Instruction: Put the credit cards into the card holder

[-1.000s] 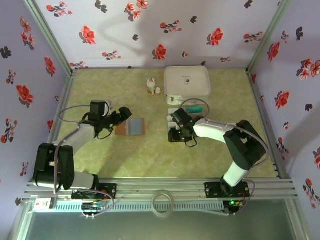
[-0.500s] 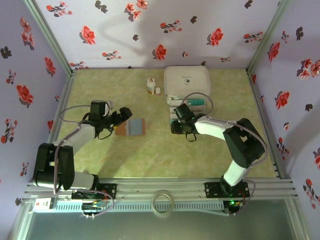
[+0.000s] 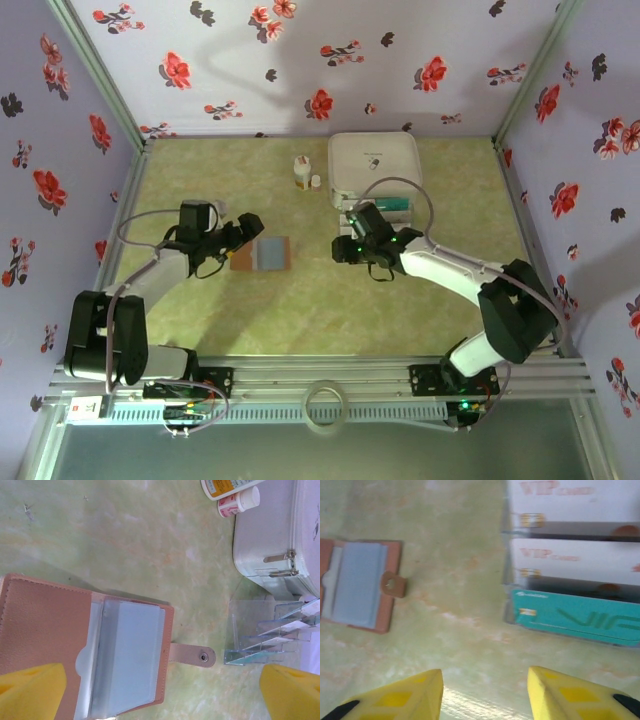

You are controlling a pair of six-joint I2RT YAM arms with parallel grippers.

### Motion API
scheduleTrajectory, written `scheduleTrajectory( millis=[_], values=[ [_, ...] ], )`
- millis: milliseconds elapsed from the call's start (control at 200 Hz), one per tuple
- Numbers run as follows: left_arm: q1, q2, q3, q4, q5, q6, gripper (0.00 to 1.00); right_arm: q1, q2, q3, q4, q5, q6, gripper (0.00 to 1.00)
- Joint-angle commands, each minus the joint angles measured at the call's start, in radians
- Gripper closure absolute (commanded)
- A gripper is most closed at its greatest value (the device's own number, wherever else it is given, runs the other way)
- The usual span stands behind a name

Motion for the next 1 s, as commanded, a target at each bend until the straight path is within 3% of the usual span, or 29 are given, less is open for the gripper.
scheduleTrajectory(
  millis=[0,335,695,790,995],
  values=[
    [-0.008,-0.016,-0.007,-0.022,0.011,-0.003,0.0,0.038,0.079,0.095,-0.016,-0.015,0.029,0.5],
    [-0.008,-0.004,-0.01,-0.03,-0.005,0.009,0.0,0.067,0.393,0.359,0.027,-0.019,0.082,0.48],
    [-0.008,0.017,-0.003,-0.043,-0.006,0.022,0.0,0.065,0.524,0.438,0.058,-0.049,0.11,0.53],
    [-0.008,0.02,-0.002,-0.046,-0.006,0.024,0.0,0.066,0.533,0.436,0.061,-0.062,0.111,0.59],
    [-0.011,0.017,-0.002,-0.056,-0.007,0.025,0.0,0.065,0.493,0.376,0.085,-0.088,0.109,0.96]
  ],
)
